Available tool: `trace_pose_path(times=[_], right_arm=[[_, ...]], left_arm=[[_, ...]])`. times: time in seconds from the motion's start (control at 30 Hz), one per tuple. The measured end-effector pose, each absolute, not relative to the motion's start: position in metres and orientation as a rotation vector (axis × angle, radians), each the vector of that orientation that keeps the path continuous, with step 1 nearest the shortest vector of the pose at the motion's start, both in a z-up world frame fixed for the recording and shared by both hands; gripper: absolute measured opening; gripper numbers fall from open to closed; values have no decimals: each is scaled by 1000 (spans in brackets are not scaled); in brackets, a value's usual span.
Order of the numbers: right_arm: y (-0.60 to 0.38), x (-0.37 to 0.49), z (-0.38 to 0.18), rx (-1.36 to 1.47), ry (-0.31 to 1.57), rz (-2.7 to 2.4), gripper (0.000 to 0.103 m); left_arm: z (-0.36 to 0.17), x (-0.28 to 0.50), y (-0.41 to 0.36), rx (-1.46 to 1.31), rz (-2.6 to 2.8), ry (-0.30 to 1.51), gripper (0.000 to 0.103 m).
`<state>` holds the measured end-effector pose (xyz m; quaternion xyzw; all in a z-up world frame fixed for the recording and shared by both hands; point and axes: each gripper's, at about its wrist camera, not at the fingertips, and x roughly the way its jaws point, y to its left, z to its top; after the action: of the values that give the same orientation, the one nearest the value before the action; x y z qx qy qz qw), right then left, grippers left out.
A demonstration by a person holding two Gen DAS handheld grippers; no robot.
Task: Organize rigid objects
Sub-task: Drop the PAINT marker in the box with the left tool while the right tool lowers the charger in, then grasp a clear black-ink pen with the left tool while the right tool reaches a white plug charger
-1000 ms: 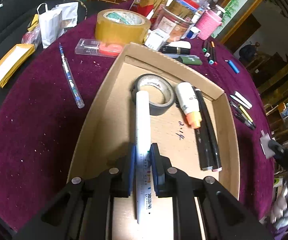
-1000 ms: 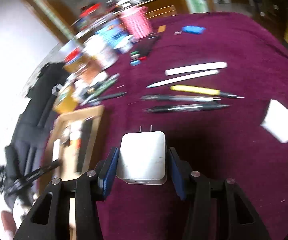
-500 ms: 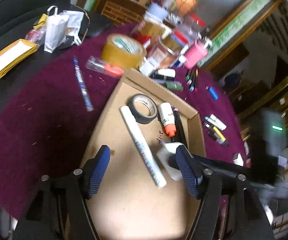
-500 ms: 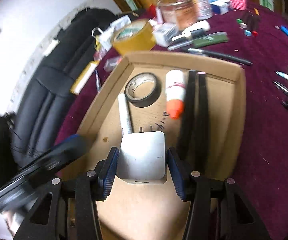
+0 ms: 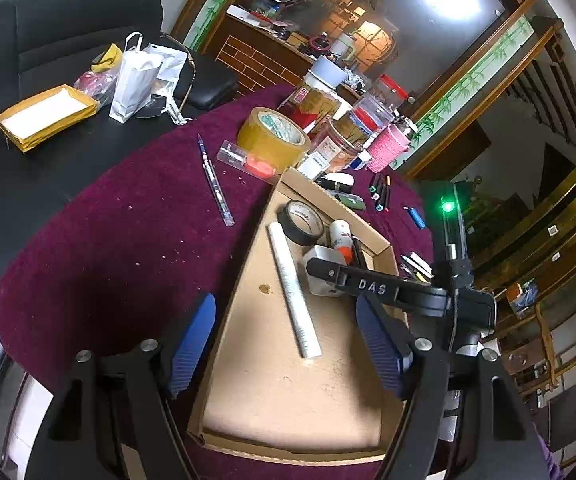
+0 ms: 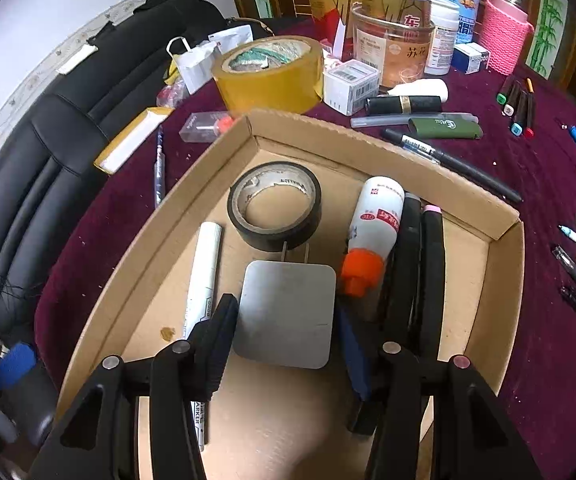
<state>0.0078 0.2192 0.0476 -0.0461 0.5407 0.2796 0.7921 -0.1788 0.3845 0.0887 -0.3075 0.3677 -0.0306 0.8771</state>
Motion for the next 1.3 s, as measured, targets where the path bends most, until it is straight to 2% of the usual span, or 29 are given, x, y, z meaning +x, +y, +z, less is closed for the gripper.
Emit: trace_pose_path(times=[0.1, 0.3, 0.53, 0.87, 1.1, 1.2, 1.3], right_arm=[[198, 3, 64, -13, 1139, 647, 68], [111, -11, 101, 45, 965, 573, 79], [-23, -9, 98, 102, 900, 363, 80], [-221, 3, 74, 318, 876, 22, 80], [-260, 34, 46, 379, 932, 2, 80], [-248, 45, 29, 413, 1004, 128, 80], [-209, 37, 26, 324, 1015, 253, 82]], left_arm=[[87, -180, 380, -651, -67, 785, 79], [86, -178, 359, -676, -104, 812, 81], [98, -172, 316, -663, -154, 789, 81], [97, -154, 192, -479, -362, 868, 81], [86, -146, 151, -408, -362, 936, 81], [85, -146, 144, -390, -353, 943, 81], [87, -145, 141, -371, -336, 939, 81]])
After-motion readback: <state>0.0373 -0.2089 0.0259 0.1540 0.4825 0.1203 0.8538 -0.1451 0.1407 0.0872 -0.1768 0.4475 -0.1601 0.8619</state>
